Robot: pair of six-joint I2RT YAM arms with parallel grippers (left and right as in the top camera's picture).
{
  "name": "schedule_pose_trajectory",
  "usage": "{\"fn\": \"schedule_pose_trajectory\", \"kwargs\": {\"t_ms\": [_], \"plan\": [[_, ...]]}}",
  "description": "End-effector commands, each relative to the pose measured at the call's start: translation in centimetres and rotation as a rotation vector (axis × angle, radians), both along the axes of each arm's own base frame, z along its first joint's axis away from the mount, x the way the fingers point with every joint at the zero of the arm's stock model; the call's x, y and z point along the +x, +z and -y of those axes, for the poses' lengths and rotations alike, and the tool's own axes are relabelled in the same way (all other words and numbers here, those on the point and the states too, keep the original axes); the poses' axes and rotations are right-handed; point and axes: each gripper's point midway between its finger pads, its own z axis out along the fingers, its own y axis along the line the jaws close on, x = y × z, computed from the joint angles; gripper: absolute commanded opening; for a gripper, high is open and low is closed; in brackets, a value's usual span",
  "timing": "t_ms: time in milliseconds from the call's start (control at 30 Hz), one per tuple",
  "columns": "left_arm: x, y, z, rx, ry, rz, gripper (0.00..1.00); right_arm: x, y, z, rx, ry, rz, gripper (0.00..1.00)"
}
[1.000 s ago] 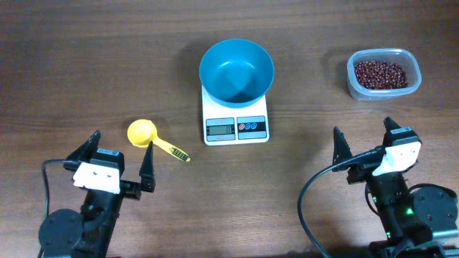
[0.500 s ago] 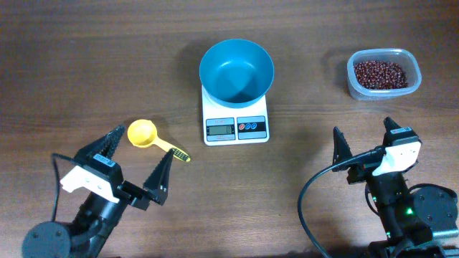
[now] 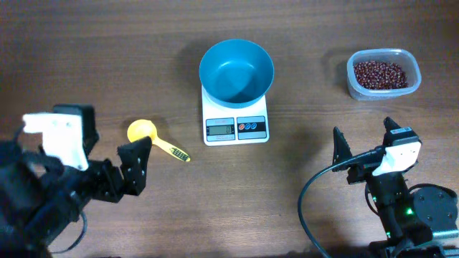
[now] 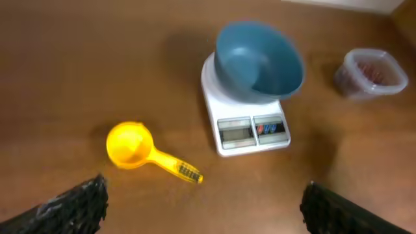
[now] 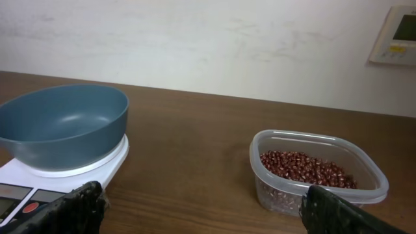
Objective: Scoop item into bowl and weigh 50g on scale
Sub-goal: 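Move the left gripper to the yellow scoop and grasp its cup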
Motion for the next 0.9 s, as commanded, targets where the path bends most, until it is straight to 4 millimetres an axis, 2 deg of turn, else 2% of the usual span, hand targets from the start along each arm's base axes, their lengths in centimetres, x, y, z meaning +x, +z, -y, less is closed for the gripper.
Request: {"fn": "schedule_pose_trajectory", "kwargs": {"t_ms": [0,233,367,500,533,667,867], "plan": [[-0.1,-2.3,-0.2,0.019,-0.006,-0.133,0.99,0.0,-0.3,-0.1,0.004,0.003,-0.006,0.99],[-1.0,-3.6,-0.1,0.016,-0.008,-0.213,0.99,0.0,-0.3,-0.1,0.004,0.003,-0.006,0.98],[-1.9,-2.9,2.5,-0.099,-0.132,-0.22,0.99,0.0,-0.3,-0.1,0.004,0.003,-0.006,0.99],[-2.0,-2.8,2.6,-0.104,-0.138,-0.22,0.99,0.0,-0.3,-0.1,0.004,0.003,-0.006,0.99],[-1.9,-2.9,2.5,-0.098,-0.129,-0.22,0.99,0.0,-0.3,-0.1,0.004,0.003,-0.006,0.99],[-0.9,-4.1,-1.3,-0.109,0.209,-0.298,0.99,0.0,-0.3,-0.1,0.004,0.003,-0.006,0.99],[-0.5,-4.2,-3.4,-0.038,0.307,-0.277,0.99,0.0,-0.3,-0.1,0.004,0.003,-0.006,0.99]]}}
